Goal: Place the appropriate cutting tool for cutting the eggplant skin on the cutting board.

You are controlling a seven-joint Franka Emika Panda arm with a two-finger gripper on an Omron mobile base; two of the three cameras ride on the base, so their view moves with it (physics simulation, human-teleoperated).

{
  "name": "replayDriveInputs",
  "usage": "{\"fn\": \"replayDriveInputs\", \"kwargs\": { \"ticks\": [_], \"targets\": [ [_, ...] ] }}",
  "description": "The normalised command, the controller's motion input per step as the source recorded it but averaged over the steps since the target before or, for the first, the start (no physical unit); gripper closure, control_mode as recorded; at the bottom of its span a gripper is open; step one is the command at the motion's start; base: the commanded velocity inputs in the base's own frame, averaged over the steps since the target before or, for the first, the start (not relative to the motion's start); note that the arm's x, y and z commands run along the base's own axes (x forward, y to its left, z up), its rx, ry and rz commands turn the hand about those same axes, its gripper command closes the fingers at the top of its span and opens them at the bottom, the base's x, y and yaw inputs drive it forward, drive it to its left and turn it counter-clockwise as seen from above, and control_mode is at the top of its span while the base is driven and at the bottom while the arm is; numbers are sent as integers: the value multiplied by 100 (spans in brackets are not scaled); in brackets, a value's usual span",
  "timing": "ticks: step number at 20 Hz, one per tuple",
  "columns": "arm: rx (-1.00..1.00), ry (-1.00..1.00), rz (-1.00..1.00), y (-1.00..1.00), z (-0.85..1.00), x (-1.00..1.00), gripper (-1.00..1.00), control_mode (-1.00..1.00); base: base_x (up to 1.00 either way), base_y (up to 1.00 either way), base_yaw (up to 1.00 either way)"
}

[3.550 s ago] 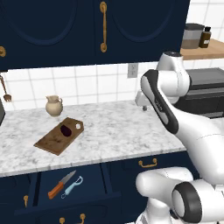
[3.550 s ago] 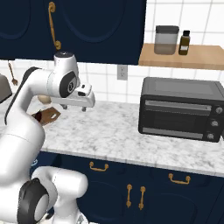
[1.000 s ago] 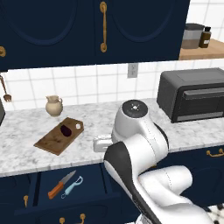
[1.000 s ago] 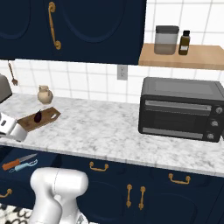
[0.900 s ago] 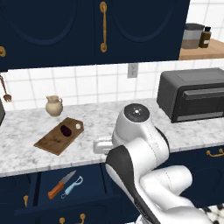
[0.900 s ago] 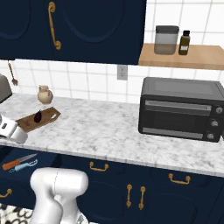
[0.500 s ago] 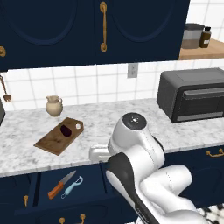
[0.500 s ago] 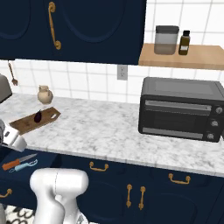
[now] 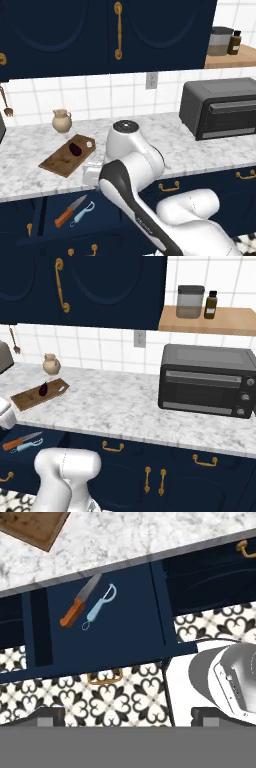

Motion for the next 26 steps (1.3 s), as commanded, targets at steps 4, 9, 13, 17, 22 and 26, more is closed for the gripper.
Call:
{"fn": "replayDriveInputs", "kwargs": {
  "ticks": [4, 9, 13, 17, 22, 26],
  "targets": [
    [-3, 34, 0, 18, -1, 3, -100, -100, 0, 0, 0],
    [0, 2, 0, 1, -4, 0, -100, -100, 0, 0, 0],
    [0, -6, 0, 8, -25, 0, -100, -100, 0, 0, 0],
    [4, -4, 0, 0, -37, 0, -100, -100, 0, 0, 0],
    [5, 1, 9, 0, -29, 16, -100, -100, 0, 0, 0],
    [0, 4, 14, 0, -1, 4, -100, -100, 0, 0, 0]
  ]
}}
